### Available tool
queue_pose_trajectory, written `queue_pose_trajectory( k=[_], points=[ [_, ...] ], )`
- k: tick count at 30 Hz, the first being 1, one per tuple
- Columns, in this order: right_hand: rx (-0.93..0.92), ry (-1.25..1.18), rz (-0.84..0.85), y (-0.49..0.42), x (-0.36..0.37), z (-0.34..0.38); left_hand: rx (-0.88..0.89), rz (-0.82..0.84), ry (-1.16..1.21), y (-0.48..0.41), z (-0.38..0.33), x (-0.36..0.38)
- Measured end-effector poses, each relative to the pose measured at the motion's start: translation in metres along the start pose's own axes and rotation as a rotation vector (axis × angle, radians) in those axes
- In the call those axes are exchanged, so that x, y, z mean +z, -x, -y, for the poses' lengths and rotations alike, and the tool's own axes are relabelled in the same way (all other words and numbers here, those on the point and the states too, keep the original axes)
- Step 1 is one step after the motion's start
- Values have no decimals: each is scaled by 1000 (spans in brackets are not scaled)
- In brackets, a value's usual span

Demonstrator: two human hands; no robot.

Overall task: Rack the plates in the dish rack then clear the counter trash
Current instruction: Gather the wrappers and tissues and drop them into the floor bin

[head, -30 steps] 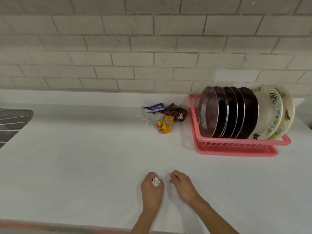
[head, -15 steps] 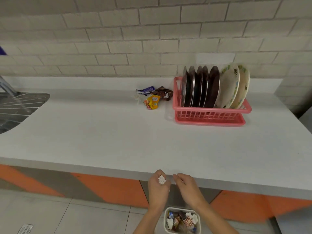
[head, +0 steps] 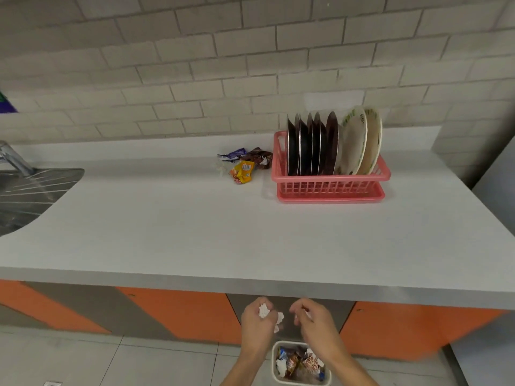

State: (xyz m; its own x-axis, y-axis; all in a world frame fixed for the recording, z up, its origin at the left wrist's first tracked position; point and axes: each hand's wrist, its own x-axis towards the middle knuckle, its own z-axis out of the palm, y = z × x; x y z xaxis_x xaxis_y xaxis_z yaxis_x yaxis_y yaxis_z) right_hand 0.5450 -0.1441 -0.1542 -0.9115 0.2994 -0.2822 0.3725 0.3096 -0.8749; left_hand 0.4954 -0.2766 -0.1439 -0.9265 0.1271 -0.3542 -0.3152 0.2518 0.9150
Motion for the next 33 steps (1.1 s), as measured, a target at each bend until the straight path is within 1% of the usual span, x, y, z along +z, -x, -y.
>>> queue_pose_trajectory(
  k=[2, 5, 9, 14, 19, 23, 26, 29, 33],
  points=[
    [-1, -4, 1, -2, -5, 1, -23, 11, 32, -7, 2, -2],
    [-10, -54, 23, -5, -9, 3, -52, 28, 13, -14, 3, -3],
    [5, -74, 3, -3, -8, -3, -46, 84, -33, -14, 4, -2],
    [57, -43, -4, -7, -4, -13, -37, 95, -52, -16, 4, 3],
    [90, 18, 4, -21, -13, -30, -50, 147, -50, -27, 4, 16],
    [161, 39, 52, -21, -3, -58, -11, 177, -185, -35, 35, 12],
    [246, 15, 95, -19, 7, -91, -22, 201, -235, -38, 66, 10],
    [357, -28, 126, -15, 18, -128, -100, 206, -338, -44, 105, 14],
    [449, -70, 167, -20, 35, -188, -199, 255, -445, -62, 166, 26]
  ],
)
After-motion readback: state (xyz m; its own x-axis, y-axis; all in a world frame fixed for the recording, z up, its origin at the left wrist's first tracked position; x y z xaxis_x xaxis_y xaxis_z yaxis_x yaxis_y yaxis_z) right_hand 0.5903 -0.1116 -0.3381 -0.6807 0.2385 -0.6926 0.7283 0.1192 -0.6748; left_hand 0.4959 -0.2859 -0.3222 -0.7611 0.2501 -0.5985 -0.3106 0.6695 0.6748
